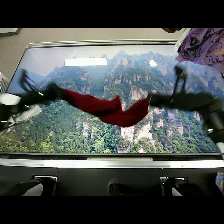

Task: Fold the clothes and pants, and hang the long-sleeved shirts on hangers.

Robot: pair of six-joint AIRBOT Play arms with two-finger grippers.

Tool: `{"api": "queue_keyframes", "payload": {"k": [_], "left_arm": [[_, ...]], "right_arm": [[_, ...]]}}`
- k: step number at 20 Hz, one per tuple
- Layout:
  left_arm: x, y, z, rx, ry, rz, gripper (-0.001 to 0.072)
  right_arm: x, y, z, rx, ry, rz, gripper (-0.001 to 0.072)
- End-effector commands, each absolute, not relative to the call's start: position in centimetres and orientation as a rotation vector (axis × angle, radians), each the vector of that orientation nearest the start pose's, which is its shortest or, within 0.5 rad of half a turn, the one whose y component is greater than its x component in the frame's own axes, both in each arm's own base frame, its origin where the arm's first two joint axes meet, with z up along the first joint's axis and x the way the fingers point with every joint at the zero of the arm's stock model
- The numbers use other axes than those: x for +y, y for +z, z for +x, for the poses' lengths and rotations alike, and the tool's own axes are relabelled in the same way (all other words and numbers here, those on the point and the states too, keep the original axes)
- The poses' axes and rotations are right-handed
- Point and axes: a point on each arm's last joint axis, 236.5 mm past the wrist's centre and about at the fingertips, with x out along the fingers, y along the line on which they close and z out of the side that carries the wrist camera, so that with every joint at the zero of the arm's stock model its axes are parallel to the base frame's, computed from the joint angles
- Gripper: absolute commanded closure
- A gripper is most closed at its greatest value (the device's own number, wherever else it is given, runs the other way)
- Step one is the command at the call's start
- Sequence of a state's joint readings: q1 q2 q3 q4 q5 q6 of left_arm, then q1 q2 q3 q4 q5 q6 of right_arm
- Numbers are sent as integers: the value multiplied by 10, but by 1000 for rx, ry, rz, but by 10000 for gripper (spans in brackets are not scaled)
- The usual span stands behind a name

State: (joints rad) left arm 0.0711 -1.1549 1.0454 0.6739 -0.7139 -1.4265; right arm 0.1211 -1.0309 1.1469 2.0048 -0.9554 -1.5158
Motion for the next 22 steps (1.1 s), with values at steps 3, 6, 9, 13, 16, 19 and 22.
{"api": "queue_keyframes", "payload": {"k": [3, 6, 9, 13, 16, 19, 22], "left_arm": [[-39, 328, 379, 336, -284, -545, 694], [-36, 355, 315, 324, -228, -510, 693], [-21, 345, 260, 371, -62, -509, 693], [9, 331, 234, 383, 115, -506, 692], [3, 283, 260, 525, 82, -586, 693], [-10, 188, 292, 793, 37, -696, 692], [-17, 71, 318, 1028, 74, -764, 692]], "right_arm": [[82, 354, 362, 440, 245, 156, 683], [60, 422, 298, 287, 205, 105, 683], [35, 456, 240, 167, 139, 75, 683], [5, 459, 240, 146, 11, 103, 682], [17, 408, 304, 341, 11, 110, 682], [40, 309, 385, 652, 34, 112, 682], [83, 181, 453, 974, 122, 181, 682]]}}
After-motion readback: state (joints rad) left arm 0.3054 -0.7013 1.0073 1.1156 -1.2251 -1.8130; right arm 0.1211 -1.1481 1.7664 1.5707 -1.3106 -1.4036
